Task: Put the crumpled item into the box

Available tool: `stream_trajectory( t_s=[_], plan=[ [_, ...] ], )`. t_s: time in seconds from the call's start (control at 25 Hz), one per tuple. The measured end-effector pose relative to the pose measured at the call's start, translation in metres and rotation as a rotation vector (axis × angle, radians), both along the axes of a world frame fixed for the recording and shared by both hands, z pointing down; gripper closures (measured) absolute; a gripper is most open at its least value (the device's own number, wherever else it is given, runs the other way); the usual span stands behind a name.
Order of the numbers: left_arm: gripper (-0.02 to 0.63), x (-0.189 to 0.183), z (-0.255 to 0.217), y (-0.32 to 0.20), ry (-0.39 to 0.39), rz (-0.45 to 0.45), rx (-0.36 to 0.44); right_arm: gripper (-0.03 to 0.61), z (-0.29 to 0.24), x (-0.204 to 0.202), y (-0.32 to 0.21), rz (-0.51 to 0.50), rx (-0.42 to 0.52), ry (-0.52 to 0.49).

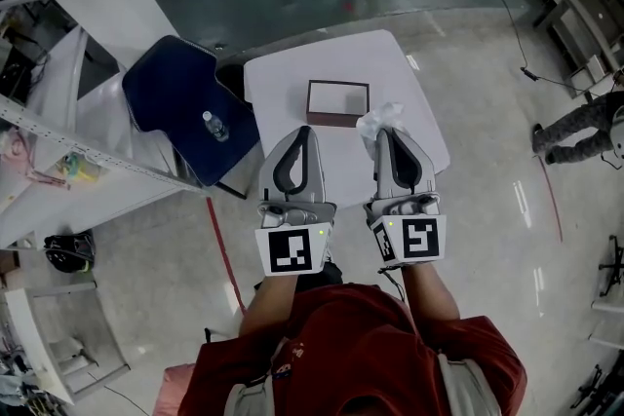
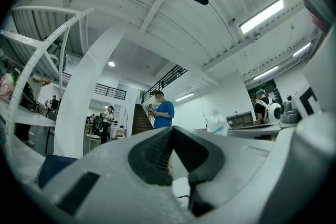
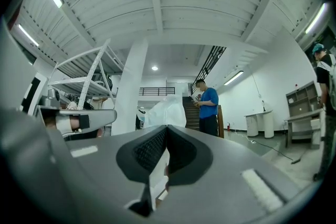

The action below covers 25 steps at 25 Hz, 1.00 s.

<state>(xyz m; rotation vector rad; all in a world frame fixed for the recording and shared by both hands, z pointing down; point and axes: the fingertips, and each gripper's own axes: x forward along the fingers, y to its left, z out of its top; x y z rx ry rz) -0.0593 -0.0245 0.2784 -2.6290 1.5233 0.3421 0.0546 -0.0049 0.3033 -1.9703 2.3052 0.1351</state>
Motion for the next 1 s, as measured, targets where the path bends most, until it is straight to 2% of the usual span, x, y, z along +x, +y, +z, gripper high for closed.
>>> stream_trajectory(
  t_s=[0.4,0.64,1.0],
  plan=[
    [0.611,-0.011,-0.006,-0.032,0.009,0.032,0.016,0.575,-0.008,-0.013,-0.029,0.02,0.011,0.017],
    [0.611,0.0,-0.009,-0.049,0.008,0.031,0.027,0.575,-0.009,-0.003,-0.049,0.014,0.026,0.023],
    [0.611,0.035,-0.009,-0.096,-0.011,-0.027,0.036,0.575,-0.009,0.027,-0.103,-0.057,0.042,0.03]
  ],
)
